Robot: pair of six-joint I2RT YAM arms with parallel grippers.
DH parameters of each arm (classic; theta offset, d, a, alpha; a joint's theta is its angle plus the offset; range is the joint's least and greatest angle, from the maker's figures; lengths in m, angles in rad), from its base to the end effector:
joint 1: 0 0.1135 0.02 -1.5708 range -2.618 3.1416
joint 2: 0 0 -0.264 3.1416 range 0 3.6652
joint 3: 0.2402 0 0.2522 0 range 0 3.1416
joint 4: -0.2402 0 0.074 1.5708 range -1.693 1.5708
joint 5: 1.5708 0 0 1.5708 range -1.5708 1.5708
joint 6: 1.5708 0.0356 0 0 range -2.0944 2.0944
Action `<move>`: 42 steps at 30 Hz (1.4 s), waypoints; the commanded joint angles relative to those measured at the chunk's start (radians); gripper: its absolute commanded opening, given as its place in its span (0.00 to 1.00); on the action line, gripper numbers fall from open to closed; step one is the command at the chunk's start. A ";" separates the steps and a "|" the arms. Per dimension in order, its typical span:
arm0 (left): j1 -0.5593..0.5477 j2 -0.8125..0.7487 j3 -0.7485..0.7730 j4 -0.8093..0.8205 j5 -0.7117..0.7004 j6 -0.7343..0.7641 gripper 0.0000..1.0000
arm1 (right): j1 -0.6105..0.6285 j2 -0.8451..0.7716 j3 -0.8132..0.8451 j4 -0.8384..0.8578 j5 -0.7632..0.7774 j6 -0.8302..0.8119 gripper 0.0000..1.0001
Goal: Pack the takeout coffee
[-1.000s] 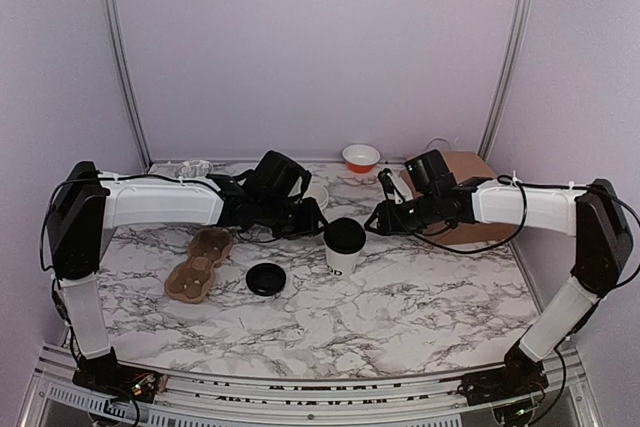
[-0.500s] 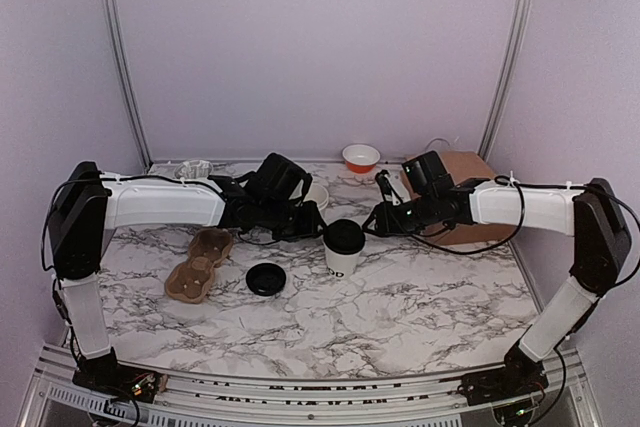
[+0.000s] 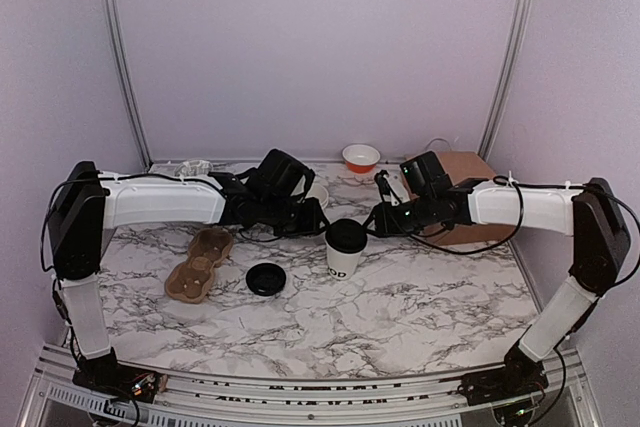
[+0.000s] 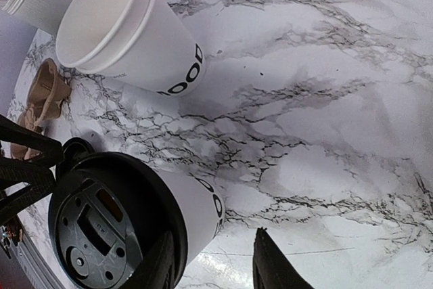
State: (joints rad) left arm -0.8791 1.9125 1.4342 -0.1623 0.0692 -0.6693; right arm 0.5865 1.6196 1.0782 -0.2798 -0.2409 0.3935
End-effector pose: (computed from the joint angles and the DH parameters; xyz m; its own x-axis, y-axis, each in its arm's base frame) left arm 0.2796 -0.3415 0.2373 -0.7976 -0.0073 -0.6031 0.3938 0.7511 -0.5298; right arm 0.2849 0.1995 0.2229 -0.8210 -0.0985 -0.5623 -0.3877 0.8193 0.4225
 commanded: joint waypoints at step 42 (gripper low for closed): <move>-0.031 -0.047 -0.011 -0.087 0.000 -0.053 0.25 | 0.032 -0.093 -0.011 -0.020 0.003 0.029 0.44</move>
State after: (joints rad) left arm -0.9024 1.8732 1.4033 -0.2127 0.0696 -0.7185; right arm 0.6048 1.5520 1.0744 -0.3073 -0.2272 0.4114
